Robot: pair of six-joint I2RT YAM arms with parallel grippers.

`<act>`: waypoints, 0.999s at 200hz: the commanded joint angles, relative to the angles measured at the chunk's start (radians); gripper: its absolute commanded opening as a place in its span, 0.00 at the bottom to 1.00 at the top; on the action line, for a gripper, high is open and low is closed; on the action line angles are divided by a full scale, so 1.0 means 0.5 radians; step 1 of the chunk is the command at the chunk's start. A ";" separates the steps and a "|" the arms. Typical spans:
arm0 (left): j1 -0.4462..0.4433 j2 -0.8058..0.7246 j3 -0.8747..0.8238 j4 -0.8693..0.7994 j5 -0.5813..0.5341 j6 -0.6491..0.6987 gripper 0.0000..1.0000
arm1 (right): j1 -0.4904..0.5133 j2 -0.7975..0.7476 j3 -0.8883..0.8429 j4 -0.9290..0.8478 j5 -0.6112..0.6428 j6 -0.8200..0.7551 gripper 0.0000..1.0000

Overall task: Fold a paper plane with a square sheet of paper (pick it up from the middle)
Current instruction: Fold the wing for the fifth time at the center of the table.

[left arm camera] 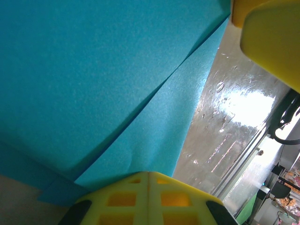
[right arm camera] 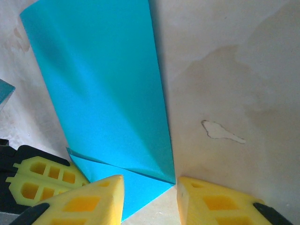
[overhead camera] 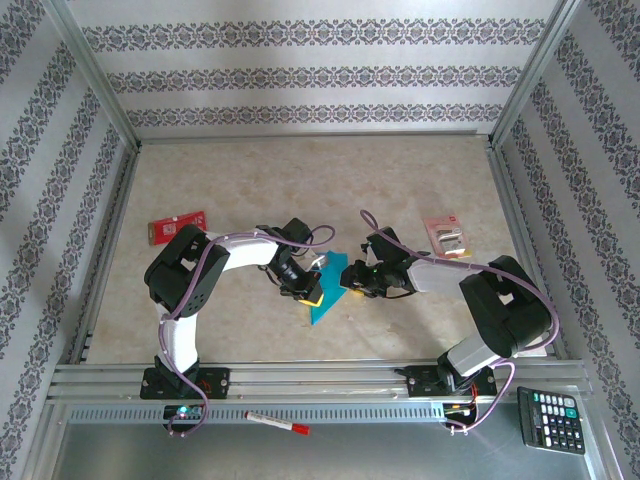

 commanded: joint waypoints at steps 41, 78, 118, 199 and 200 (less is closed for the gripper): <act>0.021 -0.025 -0.033 -0.016 0.016 0.019 0.06 | 0.029 0.117 0.082 0.249 -0.184 0.039 0.33; 0.021 -0.022 -0.037 -0.009 0.018 0.016 0.06 | 0.023 0.120 0.091 0.249 -0.193 0.042 0.32; 0.021 -0.029 -0.042 -0.007 0.021 0.013 0.06 | 0.014 0.119 0.091 0.269 -0.203 0.053 0.31; 0.021 -0.039 -0.051 -0.003 0.015 0.010 0.07 | -0.010 0.045 -0.023 0.436 -0.208 0.042 0.36; 0.021 -0.039 -0.049 -0.003 0.018 0.010 0.07 | -0.010 0.046 -0.026 0.441 -0.207 0.041 0.37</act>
